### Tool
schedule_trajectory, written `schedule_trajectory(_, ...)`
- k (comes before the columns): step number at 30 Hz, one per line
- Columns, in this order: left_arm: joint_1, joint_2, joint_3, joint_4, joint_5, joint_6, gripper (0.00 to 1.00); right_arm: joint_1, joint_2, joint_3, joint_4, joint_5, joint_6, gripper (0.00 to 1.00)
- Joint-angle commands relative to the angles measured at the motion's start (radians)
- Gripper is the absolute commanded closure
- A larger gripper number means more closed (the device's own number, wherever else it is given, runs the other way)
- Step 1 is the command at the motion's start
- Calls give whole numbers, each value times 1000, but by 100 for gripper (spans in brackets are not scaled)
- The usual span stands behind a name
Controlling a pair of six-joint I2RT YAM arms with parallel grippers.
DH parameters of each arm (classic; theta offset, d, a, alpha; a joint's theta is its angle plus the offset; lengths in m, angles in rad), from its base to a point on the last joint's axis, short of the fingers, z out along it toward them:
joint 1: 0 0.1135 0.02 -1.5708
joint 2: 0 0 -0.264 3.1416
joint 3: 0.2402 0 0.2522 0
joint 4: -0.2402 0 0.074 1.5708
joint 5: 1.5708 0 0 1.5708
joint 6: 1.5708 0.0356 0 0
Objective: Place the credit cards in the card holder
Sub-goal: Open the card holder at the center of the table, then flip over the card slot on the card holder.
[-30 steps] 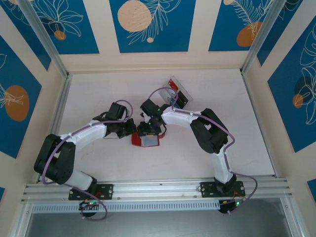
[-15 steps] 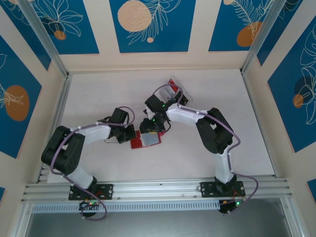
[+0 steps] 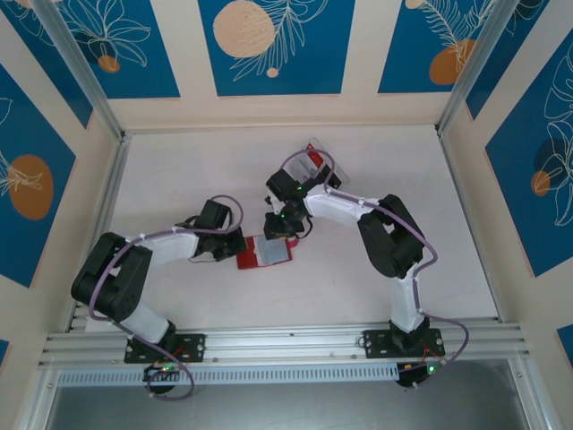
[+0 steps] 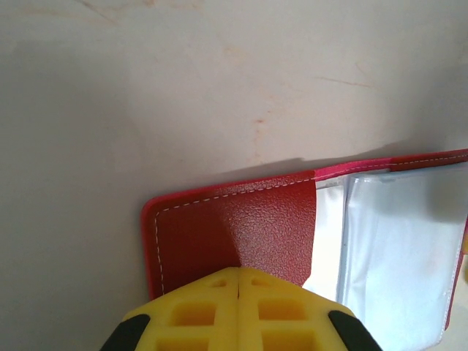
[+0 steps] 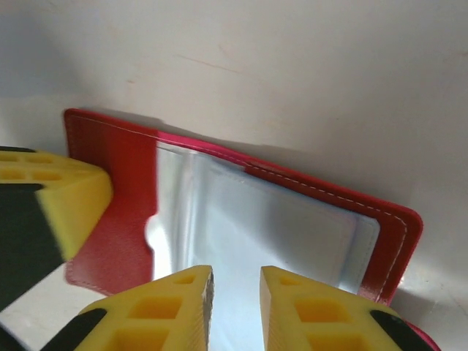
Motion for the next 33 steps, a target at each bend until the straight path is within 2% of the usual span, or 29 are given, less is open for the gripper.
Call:
schedule_trajectory(1, -15, 25, -37, -45, -15, 2, 100, 15, 33, 12, -39, 39, -11, 78)
schedule_trajectory(4, -18, 31, -31, -47, -18, 5, 100, 18, 54, 13, -55, 82, -8, 82)
schedule_trajectory(7, -25, 36, -28, -45, -20, 9, 100, 18, 70, -5, -33, 78, -6, 82)
schedule_trajectory(18, -72, 64, 3, -55, -31, 29, 100, 15, 114, -52, 139, -278, 79, 78)
schedule_trajectory(24, -76, 21, 11, -54, -15, 47, 100, -9, 130, -88, 235, -407, 141, 67)
schedule_trajectory(27, -77, -2, 14, -65, -6, 59, 95, -26, 130, -116, 292, -459, 182, 63)
schedule_trajectory(33, -97, -116, -27, -51, -14, 101, 78, -35, 129, -115, 277, -440, 192, 56)
